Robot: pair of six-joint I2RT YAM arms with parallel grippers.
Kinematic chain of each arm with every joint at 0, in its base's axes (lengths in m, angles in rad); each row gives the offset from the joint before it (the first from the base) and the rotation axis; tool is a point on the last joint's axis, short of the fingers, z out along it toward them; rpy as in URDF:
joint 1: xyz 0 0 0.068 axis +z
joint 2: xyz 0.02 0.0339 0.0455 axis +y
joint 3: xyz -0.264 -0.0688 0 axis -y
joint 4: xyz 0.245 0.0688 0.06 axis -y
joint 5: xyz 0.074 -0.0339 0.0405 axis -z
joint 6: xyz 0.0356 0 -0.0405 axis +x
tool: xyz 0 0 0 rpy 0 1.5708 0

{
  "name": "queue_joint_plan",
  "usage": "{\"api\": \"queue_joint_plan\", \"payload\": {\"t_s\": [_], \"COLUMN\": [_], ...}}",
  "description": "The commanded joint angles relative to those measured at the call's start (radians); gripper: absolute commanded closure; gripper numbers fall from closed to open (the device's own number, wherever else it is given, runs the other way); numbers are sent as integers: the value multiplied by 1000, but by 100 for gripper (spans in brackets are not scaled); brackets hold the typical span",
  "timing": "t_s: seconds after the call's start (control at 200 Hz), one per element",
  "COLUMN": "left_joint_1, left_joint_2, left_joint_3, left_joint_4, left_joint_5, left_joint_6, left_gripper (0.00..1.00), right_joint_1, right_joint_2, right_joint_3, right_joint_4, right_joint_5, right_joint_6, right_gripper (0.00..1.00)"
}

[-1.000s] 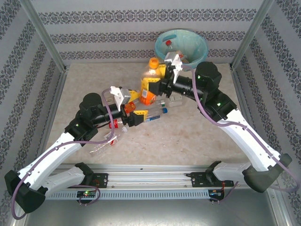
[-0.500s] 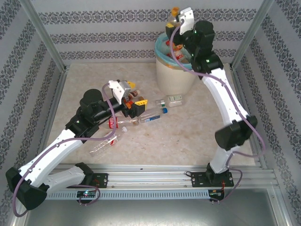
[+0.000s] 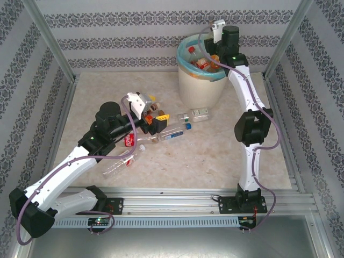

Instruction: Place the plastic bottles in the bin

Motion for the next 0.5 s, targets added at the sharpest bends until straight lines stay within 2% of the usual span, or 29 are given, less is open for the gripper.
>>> {"api": "queue_joint_plan", "payload": {"t_s": [0.0, 0.1, 0.195, 0.36, 0.495], "left_joint_1": [3, 3, 4, 4, 4], "left_joint_2": [-4, 1, 9, 12, 3], "left_joint_3": [-7, -3, -4, 2, -4], "left_joint_4": [7, 11, 14, 14, 11], "left_joint_5": [-9, 4, 7, 11, 4], "left_joint_6": [15, 11, 11, 10, 11], "left_gripper": [8, 8, 8, 8, 8], "right_joint_1": [10, 18, 31, 52, 56], "right_joint_2": [3, -8, -2, 32, 61], "right_joint_3": [50, 57, 102, 196, 215], "right_joint_4": [-43, -36, -41, -52, -72], "right_joint_5": [-18, -24, -30, -6, 1], "right_joint_6": [25, 40, 33, 8, 0], "right_gripper": [42, 24, 21, 22, 38]}}
